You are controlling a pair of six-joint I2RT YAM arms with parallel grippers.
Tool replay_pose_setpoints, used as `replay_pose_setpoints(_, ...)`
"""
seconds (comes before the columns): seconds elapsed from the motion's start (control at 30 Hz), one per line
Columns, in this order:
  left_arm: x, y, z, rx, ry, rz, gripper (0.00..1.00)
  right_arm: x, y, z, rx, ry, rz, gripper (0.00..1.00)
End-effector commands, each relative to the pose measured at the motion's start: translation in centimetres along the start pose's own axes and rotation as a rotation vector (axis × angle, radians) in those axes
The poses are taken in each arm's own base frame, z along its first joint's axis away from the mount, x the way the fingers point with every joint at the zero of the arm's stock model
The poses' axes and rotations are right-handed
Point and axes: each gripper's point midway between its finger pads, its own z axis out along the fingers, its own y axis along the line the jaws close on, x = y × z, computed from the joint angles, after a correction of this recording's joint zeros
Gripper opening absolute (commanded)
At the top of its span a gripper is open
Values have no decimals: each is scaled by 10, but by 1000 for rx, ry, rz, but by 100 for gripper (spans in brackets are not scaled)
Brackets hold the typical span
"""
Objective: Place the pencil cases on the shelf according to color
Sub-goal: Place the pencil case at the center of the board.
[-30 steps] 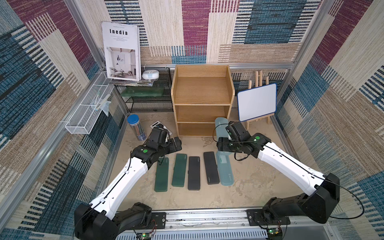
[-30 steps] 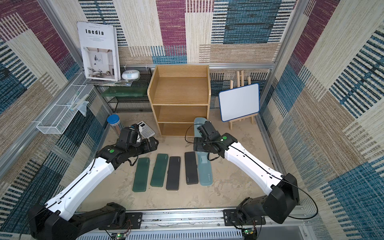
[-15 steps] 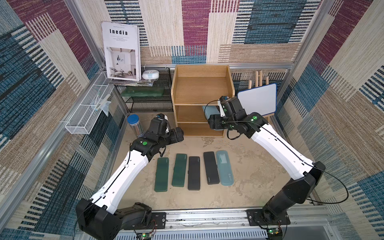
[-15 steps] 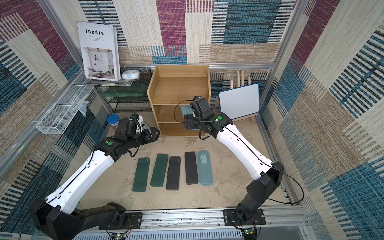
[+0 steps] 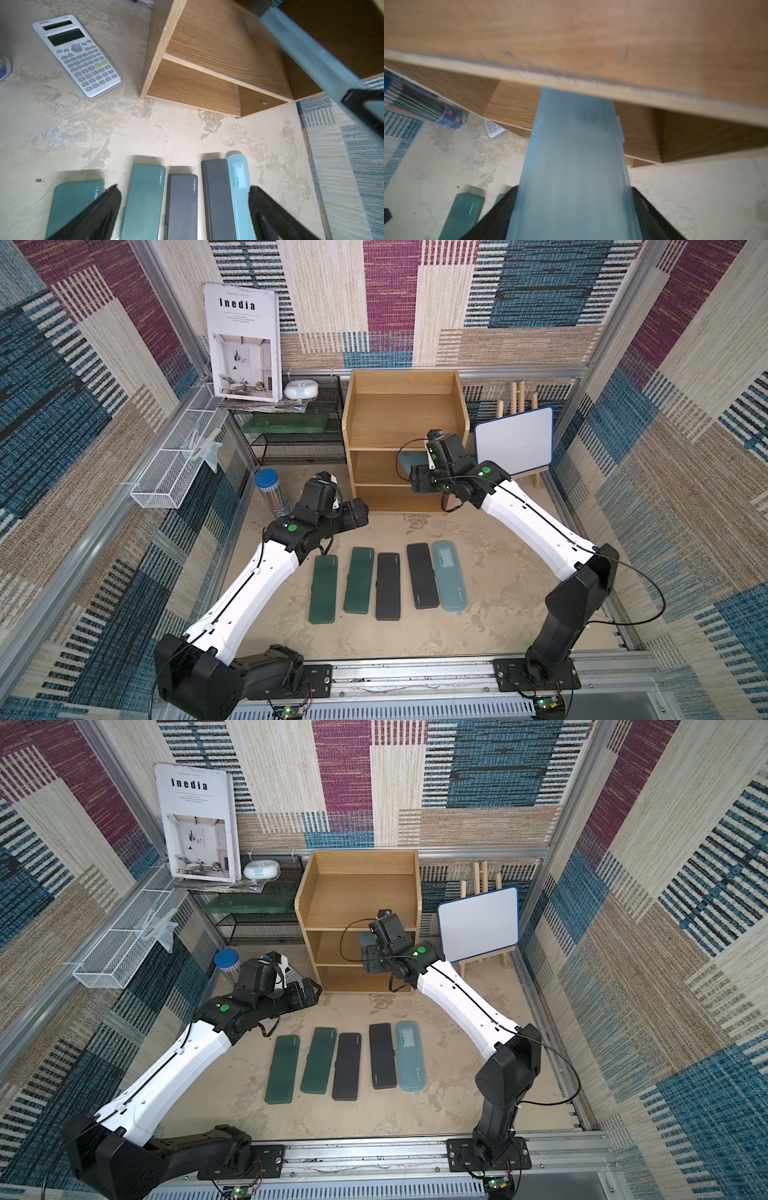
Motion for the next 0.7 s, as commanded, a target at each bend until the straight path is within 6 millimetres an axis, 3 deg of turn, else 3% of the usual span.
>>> replay_pose_setpoints(0.0,-2,1,2,-1,-14,6,100,-18,2,-6,-34,-133,49,60)
replay_pose_setpoints(0.33,14,10,13,-13,20,-9,100,41,-12,18,1,-24,31,60)
replay_pose_setpoints(0.67,15,11,14,-15,24,-8,100,53,-19,58,98,37,-14,61)
